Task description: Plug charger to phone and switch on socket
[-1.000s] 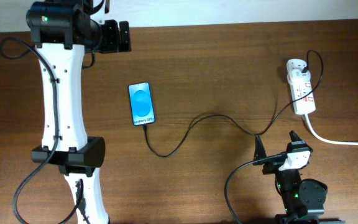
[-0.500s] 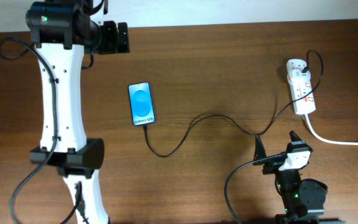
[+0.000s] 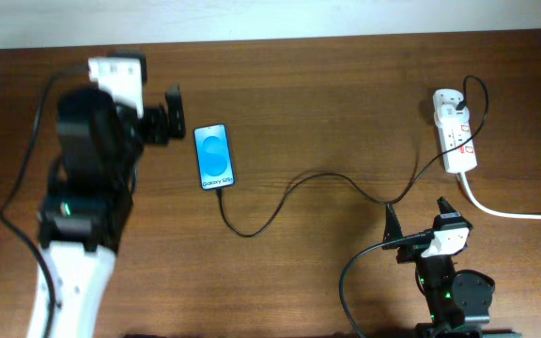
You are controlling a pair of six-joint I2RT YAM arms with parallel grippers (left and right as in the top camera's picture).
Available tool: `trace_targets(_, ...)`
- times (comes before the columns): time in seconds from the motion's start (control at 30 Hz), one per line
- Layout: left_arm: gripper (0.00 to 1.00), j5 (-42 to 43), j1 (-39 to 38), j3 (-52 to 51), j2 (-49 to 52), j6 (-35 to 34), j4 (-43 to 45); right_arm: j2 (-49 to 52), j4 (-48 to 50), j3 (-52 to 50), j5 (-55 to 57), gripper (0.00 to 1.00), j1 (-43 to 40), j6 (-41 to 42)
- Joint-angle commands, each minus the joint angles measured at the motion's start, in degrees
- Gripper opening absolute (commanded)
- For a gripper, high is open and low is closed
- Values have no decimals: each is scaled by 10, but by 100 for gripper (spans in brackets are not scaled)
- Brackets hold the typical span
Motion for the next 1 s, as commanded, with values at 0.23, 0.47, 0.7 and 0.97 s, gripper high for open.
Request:
trace_targets(0.23,99,30,20,-457,-341,135,286,-6,-3,-3,-3,98,6,4)
trace_targets(0.47,99,30,41,-603,-553,135,264,-6,-3,-3,-3,98,6,4)
trace_targets(0.7,99,30,41,-654,-653,135,198,-6,-3,-3,-3,98,6,4)
trace_targets(0.97,99,30,41,-664,-662,132,157,-6,-3,-3,-3,98,6,4)
